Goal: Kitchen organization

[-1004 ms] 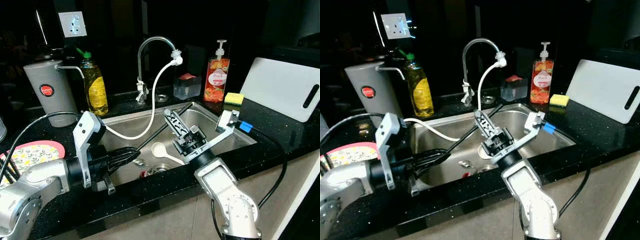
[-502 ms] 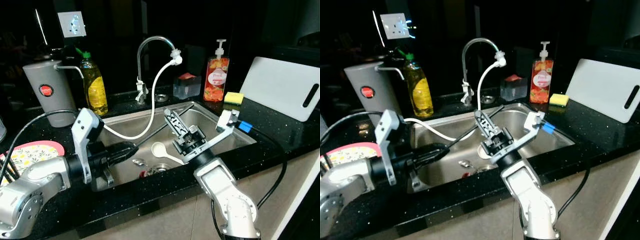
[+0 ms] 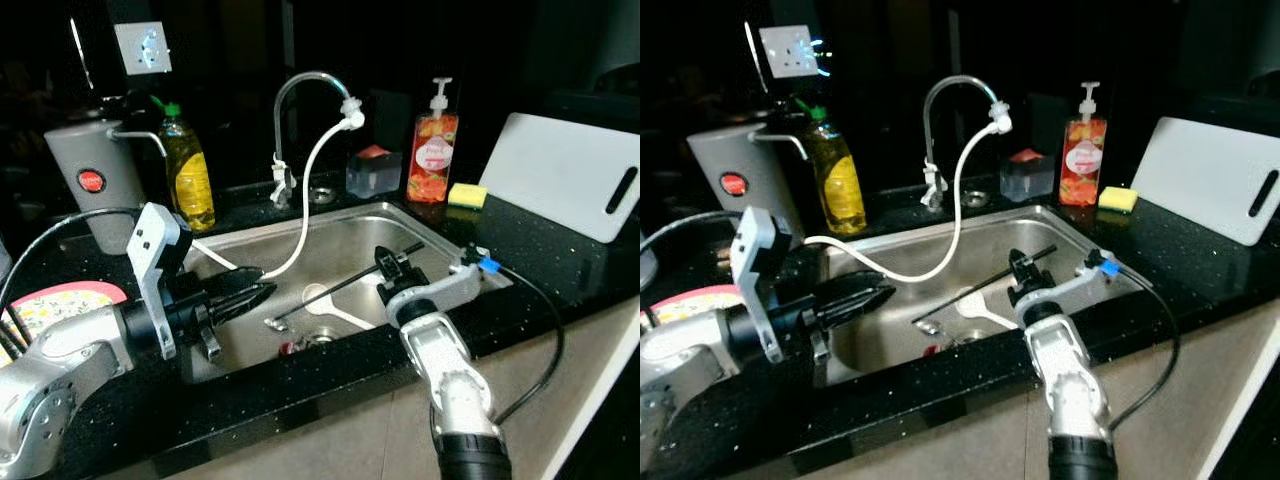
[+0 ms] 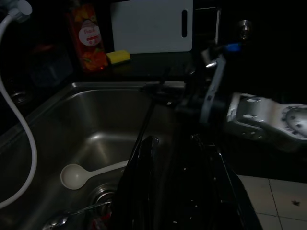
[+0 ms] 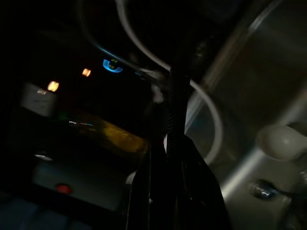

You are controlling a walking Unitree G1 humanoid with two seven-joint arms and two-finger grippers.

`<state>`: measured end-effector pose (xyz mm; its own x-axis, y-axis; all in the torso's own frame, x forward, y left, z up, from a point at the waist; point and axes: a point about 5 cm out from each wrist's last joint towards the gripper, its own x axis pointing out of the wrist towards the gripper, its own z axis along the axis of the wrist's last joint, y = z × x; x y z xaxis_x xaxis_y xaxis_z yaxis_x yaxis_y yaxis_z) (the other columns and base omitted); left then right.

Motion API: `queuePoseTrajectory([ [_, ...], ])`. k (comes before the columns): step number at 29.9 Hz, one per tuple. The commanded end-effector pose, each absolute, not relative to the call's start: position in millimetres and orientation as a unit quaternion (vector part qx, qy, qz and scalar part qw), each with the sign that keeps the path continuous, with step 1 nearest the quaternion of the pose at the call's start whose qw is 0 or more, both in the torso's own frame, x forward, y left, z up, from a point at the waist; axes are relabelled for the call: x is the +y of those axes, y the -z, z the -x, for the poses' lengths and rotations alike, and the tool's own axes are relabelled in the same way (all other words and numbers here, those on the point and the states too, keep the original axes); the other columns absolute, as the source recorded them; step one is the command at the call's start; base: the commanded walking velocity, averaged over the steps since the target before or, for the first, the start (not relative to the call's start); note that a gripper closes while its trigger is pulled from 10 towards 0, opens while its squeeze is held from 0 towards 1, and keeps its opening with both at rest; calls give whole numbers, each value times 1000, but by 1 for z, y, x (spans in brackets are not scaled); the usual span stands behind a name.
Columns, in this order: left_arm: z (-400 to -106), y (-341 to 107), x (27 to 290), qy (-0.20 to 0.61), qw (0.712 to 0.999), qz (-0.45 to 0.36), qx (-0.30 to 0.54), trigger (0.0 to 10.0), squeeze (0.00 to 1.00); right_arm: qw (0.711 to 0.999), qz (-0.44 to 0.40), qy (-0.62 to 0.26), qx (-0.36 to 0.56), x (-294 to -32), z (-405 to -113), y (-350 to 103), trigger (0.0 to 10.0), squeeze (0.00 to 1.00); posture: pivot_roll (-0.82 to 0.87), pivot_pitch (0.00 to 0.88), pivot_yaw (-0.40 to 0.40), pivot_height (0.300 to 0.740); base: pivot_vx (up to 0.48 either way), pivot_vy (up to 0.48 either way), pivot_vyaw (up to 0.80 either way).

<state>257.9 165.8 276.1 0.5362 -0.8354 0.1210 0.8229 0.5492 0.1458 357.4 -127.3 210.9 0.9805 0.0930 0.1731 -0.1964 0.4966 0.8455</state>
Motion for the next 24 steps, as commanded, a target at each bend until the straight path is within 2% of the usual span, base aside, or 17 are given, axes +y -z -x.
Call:
queuePoseTrajectory([
  [1, -259, -273, 165, 474, 877, -33, -78, 10000, 0, 868, -489, -73, -49, -128, -361, -207, 10000, 0, 23, 0, 66, 740, 0, 0, 0],
  [2, -260, -272, 165, 474, 877, -33, -78, 10000, 0, 874, -479, -68, -46, -130, -366, -205, 10000, 243, 23, 0, 64, 740, 0, 0, 0],
  [3, -260, -272, 165, 473, 877, -32, -78, 10000, 0, 881, -467, -62, -44, -131, -370, -202, 10000, 325, 23, 0, 64, 740, 0, 0, 0],
  [4, -260, -272, 165, 471, 878, -31, -77, 10000, 0, 890, -450, -61, -45, -131, -374, -201, 10000, 557, 25, 0, 62, 740, 0, 0, 0],
  [6, -260, -272, 166, 470, 879, -31, -77, 10000, 0, 895, -439, -60, -45, -132, -375, -201, 10000, 557, 25, 0, 62, 740, 0, 0, 0],
  [7, -260, -271, 166, 468, 880, -32, -75, 10000, 0, 925, -363, -91, -64, -123, -378, -206, 10000, 1000, 28, 0, 57, 740, 0, 0, 0],
  [8, -260, -271, 166, 468, 880, -32, -75, 10000, 0, 925, -363, -91, -64, -123, -378, -206, 10000, 1000, 28, 0, 57, 740, 0, 0, 0],
  [9, -260, -270, 166, 466, 881, -33, -74, 10000, 0, 936, -326, -108, -74, -119, -378, -208, 10000, 1000, 32, 0, 56, 740, 0, 0, 0],
  [10, -259, -268, 166, 464, 882, -36, -71, 10000, 0, 955, -235, -153, -100, -105, -376, -217, 10000, 1000, 33, 0, 54, 740, 0, 0, 0],
  [12, -259, -268, 166, 464, 882, -36, -71, 10000, 0, 957, -218, -162, -105, -103, -375, -218, 10000, 1000, 33, 0, 54, 740, 0, 0, 0],
  [14, -259, -267, 167, 463, 883, -36, -70, 10000, 0, 952, -173, -205, -148, -93, -369, -235, 10000, 1000, 36, 0, 51, 740, 0, 0, 0],
  [15, -259, -267, 167, 461, 884, -35, -70, 10000, 0, 940, -173, -233, -178, -88, -364, -250, 10000, 549, 35, 0, 49, 740, 0, 0, 0],
  [16, -259, -267, 168, 460, 884, -35, -70, 10000, 0, 937, -178, -233, -190, -88, -361, -257, 10000, 0, 36, 0, 49, 740, 0, 0, 0],
  [21, -261, -266, 170, 446, 892, -36, -71, 10000, 0, 925, -184, -233, -237, -90, -352, -280, 10000, 0, 37, 0, 49, 740, 0, 0, 0],
  [24, -271, -269, 176, 399, 913, -41, -76, 10000, 0, 921, -147, -241, -268, -86, -338, -291, 10000, 0, 36, 0, 48, 740, 0, 0, 0],
])
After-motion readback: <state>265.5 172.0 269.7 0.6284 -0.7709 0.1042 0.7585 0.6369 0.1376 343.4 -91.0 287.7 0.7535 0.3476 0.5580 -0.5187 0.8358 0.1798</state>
